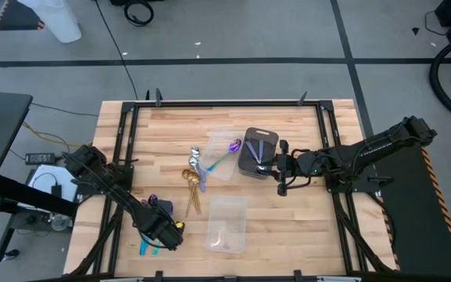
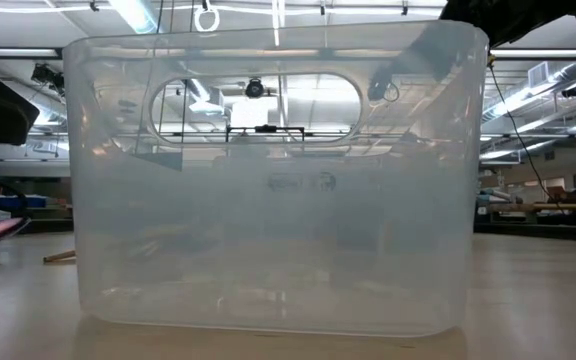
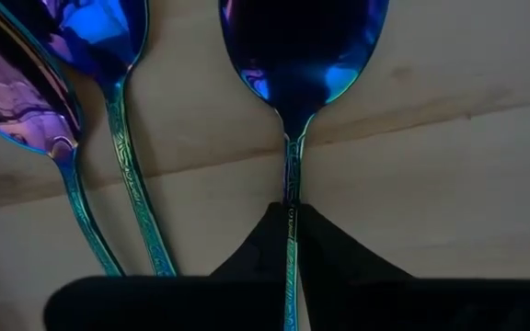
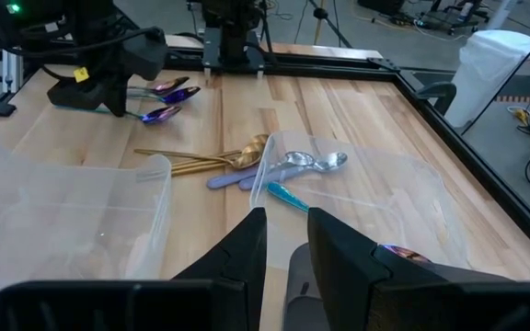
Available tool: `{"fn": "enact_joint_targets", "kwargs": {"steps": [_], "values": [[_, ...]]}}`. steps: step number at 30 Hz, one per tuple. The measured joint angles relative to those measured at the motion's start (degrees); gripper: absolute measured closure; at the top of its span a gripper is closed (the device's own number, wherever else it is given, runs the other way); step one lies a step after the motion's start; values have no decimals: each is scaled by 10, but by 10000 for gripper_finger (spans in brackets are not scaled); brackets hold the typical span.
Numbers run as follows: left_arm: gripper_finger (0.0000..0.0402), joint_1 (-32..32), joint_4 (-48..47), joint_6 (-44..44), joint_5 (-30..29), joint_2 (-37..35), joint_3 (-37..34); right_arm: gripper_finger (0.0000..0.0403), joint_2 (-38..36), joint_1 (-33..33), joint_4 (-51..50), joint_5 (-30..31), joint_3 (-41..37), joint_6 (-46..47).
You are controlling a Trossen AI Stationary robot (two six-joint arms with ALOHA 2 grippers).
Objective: Sort silverware by color (type)
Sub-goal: Put the blue spoon into the top transparent bin
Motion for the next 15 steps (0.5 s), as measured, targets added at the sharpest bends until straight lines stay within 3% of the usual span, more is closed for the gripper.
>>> {"fn": "enact_joint_targets", "kwargs": {"steps": [15], "values": [[384, 68, -170, 120, -38, 2, 106, 309, 0, 0, 0, 0, 0, 0]]}}
